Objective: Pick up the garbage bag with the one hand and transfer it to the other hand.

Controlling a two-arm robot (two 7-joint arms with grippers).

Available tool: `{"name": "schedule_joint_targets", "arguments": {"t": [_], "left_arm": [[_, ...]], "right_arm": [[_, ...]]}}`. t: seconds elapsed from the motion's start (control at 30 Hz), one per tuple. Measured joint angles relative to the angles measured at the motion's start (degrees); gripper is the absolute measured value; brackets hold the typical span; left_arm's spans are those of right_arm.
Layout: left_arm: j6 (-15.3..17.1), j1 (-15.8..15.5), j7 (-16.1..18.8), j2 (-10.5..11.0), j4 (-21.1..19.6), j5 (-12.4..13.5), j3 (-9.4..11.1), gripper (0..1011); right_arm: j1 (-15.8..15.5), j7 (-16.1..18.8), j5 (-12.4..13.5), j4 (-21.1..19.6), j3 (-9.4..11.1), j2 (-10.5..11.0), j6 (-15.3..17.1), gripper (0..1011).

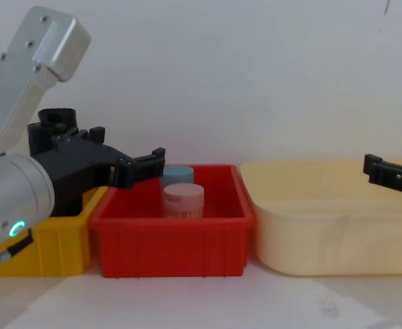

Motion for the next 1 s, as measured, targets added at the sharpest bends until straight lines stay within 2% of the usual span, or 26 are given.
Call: {"name": "schedule_joint_targets", "arguments": {"t": [1.0], "left_arm": [[0.0,0.0,0.0,0.0,0.0,0.0,0.0,1000]], "right_arm": [[0.0,0.0,0.0,0.0,0.0,0.0,0.0,1001]]}}
